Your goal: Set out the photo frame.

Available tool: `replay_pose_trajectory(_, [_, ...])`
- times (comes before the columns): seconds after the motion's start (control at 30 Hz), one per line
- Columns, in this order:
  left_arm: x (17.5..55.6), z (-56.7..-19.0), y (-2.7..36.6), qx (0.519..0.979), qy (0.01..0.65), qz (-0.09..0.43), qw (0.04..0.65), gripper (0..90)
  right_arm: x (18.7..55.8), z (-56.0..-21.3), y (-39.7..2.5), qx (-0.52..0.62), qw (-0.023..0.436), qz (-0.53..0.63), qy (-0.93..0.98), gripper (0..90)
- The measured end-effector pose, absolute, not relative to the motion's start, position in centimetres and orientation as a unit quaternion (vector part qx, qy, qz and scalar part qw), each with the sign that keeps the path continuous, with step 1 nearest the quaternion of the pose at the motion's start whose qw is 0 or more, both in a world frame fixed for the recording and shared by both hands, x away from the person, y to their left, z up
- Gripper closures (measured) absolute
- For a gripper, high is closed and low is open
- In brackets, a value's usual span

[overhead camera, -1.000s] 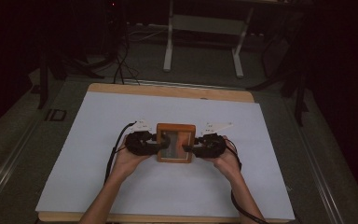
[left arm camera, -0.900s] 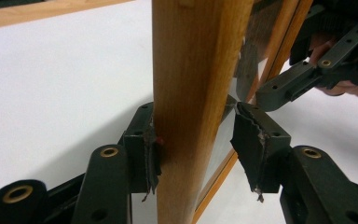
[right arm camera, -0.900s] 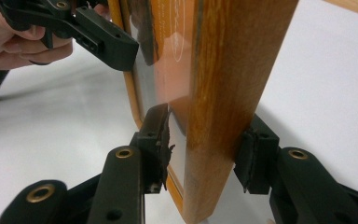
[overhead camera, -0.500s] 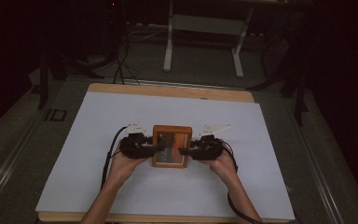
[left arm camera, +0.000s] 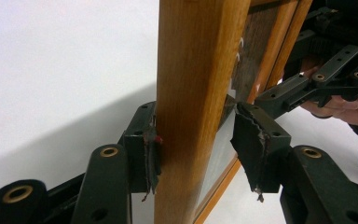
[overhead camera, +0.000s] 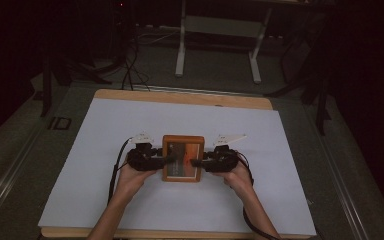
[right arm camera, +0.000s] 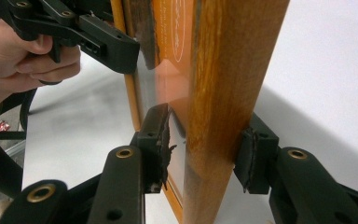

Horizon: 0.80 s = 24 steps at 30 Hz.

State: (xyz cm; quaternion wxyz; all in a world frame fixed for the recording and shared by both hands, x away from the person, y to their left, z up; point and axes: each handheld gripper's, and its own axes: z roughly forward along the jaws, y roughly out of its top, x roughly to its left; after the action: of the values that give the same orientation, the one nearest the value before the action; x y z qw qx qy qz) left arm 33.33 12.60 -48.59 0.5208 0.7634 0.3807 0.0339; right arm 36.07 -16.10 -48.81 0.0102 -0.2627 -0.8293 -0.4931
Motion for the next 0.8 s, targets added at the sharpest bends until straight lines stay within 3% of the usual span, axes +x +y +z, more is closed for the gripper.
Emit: replay_pose_trajectory(0.8, [34.13,-49.5,12.54,0.741,0.4,0.029,0.538,52.4,36.84,-49.71,-16.4,-0.285,0.025,-0.506,-0.814,59.4])
